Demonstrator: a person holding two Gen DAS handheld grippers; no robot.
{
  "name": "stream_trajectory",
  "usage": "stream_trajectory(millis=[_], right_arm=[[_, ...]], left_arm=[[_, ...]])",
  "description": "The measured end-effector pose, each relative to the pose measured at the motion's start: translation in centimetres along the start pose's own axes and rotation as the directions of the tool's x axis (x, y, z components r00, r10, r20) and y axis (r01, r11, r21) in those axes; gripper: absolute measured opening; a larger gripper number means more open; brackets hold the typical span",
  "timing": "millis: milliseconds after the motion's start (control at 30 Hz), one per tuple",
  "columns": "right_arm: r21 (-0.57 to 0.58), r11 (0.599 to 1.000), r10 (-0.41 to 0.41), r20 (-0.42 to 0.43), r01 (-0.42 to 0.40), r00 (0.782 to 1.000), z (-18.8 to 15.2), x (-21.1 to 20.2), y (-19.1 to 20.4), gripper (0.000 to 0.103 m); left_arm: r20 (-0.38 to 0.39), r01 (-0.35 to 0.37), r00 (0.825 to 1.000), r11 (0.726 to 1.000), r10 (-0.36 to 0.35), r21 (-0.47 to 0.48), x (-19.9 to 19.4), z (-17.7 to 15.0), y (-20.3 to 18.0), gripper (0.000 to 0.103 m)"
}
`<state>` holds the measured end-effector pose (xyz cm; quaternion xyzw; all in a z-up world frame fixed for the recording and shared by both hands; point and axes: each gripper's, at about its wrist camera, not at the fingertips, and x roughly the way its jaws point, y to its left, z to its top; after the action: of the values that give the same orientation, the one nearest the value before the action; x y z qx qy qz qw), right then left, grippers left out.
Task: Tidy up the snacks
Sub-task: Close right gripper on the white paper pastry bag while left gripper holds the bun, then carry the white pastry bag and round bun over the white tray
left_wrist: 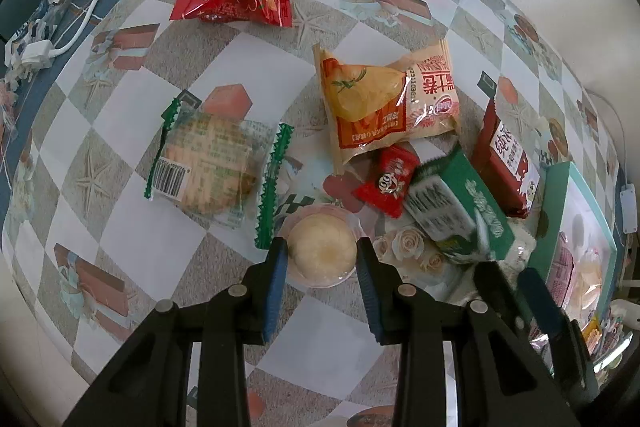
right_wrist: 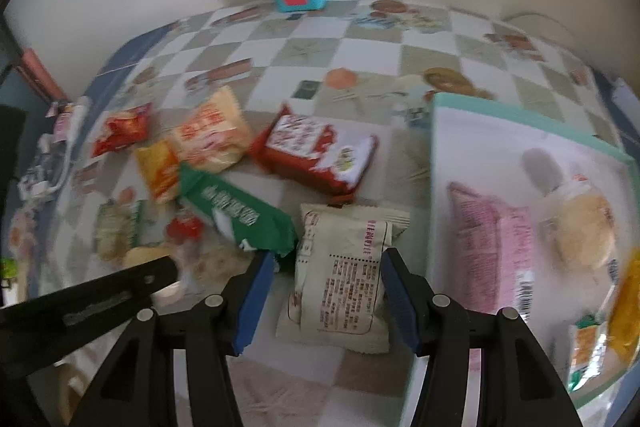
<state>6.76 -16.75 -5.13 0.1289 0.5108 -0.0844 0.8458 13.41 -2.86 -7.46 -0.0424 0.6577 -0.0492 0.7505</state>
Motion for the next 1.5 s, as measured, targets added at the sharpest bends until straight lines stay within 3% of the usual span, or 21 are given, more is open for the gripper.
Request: stream_trajectory(millis=[267,533,933,1500], right_arm=[[0.016,0.999,-0.035,0.008,0.035,0.999,0.0,-0.2,-0.3,0.057],[0.063,0.998,-0.017,-0.060,0.021,0.998,-0.4,1.5,-1.0,0.061],[-0.054,0.988,-0.147,-0.026,0.145,0.989,-1.2,2.1,1.0,0.061],[0.011,0.992,-0.122,-0.044,0.123,0.991,-1.1,1.7,0.1,0.055]], left_arm=[[-0.002,0.009,1.000,1.000,-0.009,-0.006,-0.1,0.5,0.7,0.036],[-0.002,0.011,1.000,1.000,-0.011,-0.010,0.0,0.5,1.1,0.036],[0.000,-0.009,1.000,1.000,0.009,-0.004,0.2,0.6,0.5,0.037],[0.008,-0.028,1.000,0.999,0.028,0.027,0.0,0.4,-1.0,0.038]])
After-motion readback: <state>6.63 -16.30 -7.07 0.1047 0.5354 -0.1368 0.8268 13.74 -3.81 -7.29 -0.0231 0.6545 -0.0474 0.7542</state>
